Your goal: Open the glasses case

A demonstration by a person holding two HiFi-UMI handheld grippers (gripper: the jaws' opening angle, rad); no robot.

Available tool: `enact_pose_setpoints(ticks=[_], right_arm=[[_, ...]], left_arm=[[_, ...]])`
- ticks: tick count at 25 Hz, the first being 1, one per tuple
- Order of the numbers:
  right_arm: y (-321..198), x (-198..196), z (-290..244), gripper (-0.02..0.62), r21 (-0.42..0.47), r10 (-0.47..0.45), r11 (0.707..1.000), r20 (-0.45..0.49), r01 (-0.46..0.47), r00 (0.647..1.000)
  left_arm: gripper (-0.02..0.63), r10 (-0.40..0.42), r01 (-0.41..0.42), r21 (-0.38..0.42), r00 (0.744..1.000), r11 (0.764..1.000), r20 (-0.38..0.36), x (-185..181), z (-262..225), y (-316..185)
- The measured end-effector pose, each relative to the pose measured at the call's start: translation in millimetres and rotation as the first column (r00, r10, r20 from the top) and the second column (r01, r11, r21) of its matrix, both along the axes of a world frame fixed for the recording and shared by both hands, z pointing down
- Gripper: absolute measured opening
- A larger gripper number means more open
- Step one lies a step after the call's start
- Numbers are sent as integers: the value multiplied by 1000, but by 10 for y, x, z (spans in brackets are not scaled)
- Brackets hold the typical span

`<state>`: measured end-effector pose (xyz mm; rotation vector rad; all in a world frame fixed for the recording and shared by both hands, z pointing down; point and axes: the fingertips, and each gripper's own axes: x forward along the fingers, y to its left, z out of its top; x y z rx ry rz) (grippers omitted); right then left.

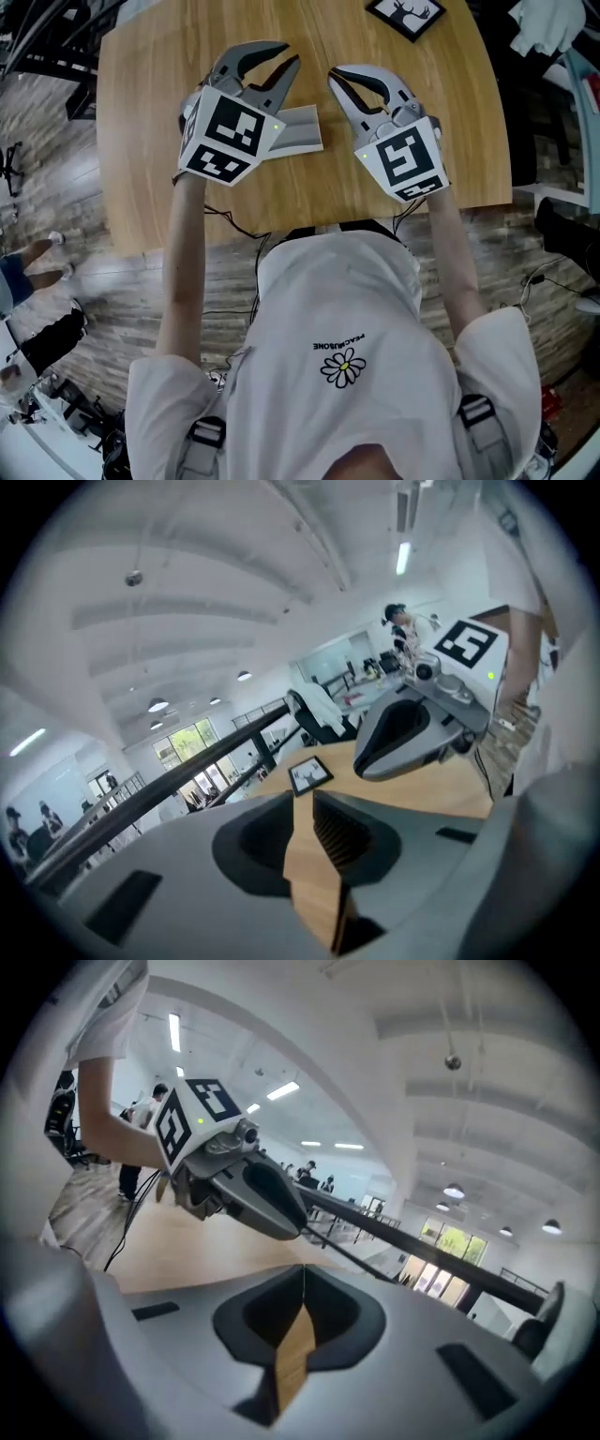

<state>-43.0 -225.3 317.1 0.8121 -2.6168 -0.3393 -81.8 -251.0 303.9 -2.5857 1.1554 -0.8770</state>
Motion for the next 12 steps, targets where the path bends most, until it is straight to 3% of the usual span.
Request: enact_pose_setpoints(ticks=[2,6,9,12], right_arm=[[-1,-22,-374,9,76,28,996,83,-34,996],[75,-31,-938,8,172,75,978,244,-119,967],[136,6,-1135,8,143,159,963,375,-227,913],[171,48,-1170,8,110,222,950,419,-292,880]], left_arm=[[69,-31,37,35,989,999,-143,-11,-332,51],[28,-115,176,148,930,973,-349,-137,-861,177],[15,-184,307,202,865,930,-467,-297,-1053,303],[15,-243,419,198,784,886,-572,-436,-1083,426]])
